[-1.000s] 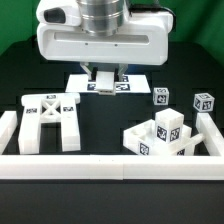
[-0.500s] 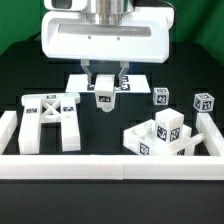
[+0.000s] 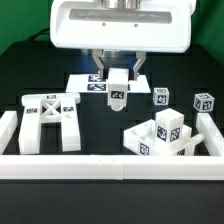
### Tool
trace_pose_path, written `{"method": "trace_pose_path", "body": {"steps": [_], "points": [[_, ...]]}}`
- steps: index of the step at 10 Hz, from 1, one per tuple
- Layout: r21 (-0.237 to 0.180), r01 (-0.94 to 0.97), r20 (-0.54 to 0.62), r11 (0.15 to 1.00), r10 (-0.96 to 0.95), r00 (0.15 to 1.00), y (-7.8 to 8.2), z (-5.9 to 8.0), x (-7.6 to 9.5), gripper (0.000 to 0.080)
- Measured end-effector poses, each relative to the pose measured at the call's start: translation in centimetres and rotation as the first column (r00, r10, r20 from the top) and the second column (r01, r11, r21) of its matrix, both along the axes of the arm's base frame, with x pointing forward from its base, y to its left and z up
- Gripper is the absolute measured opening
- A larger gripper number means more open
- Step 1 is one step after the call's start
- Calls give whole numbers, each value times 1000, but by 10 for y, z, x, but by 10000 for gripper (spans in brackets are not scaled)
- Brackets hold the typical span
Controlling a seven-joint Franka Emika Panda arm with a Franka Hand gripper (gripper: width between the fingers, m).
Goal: Assemble chair
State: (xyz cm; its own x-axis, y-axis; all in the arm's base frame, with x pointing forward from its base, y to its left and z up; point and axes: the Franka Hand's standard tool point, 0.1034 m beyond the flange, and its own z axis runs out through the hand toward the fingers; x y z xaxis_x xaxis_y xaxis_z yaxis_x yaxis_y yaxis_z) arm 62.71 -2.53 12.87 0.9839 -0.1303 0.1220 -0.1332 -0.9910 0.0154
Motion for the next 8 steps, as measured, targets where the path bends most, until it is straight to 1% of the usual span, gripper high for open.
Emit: {"method": "trace_pose_path", "body": {"steps": [2, 3, 4, 5, 6, 7, 8], "points": [[-3, 4, 24, 1000, -4, 1000, 1, 1, 3, 291], [-6, 3, 68, 1000, -2, 998, 6, 5, 11, 291], [-19, 0, 174, 1000, 3, 985, 12, 9, 20, 291], [-29, 0, 250, 1000, 7, 968, 18, 8, 20, 291], [-48, -11, 320, 999, 26, 947, 20, 7, 20, 291], [-72, -17, 390, 997, 44, 920, 17, 7, 21, 291], [-85, -18, 432, 996, 53, 900, 17, 5, 20, 291]]}}
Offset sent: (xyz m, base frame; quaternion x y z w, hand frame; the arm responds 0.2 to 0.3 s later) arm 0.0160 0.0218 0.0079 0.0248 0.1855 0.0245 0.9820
